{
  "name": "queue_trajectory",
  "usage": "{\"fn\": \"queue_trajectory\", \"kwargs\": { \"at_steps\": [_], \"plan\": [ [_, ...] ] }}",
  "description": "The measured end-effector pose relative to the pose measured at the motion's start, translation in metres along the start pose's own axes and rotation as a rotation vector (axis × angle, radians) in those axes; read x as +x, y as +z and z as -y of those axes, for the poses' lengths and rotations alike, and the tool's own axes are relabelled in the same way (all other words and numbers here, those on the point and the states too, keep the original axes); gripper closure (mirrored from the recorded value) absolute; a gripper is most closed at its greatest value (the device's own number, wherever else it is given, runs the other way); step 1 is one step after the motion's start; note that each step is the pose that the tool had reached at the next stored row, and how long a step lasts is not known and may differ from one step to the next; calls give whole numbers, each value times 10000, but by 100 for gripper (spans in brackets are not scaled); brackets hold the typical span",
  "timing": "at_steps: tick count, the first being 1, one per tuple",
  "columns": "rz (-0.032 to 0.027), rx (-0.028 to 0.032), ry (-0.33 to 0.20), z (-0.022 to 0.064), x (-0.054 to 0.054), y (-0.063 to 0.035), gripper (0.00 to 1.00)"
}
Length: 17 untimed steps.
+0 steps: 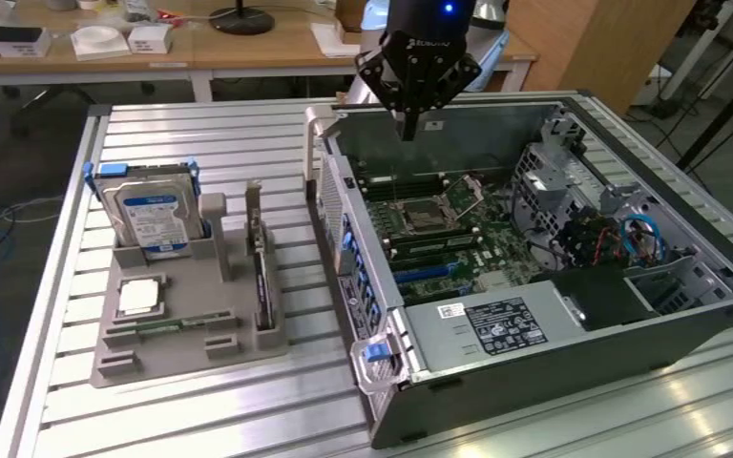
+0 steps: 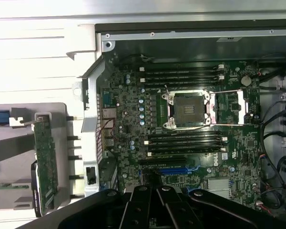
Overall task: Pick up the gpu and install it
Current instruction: 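Reach for the gpu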
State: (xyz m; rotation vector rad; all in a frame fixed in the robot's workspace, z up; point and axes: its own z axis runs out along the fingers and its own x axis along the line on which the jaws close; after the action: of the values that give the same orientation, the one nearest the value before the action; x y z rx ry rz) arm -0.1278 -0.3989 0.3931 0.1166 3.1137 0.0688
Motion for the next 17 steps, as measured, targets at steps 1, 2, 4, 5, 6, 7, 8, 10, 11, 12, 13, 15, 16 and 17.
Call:
{"fn": "queue_trajectory", "kwargs": {
  "at_steps": [1,2,4,5,6,7,8,10,11,12,13,15,16,17],
  "plan": [
    [0,0,0,1,12,0,89],
    [0,0,0,2,25,0,89],
    [0,0,0,4,57,1,89],
    [0,0,0,6,76,1,89],
    [0,0,-1,7,96,2,89],
    [1,-1,0,9,117,2,89],
    [0,0,0,11,138,3,89],
    [0,-1,0,14,187,4,89],
    [0,0,1,17,217,5,89],
    [0,-1,0,18,242,5,89],
    [0,0,-1,20,263,5,89],
    [0,-1,0,23,307,6,89],
    [0,0,1,25,329,7,89],
    [0,0,0,27,352,7,89]
  ]
}}
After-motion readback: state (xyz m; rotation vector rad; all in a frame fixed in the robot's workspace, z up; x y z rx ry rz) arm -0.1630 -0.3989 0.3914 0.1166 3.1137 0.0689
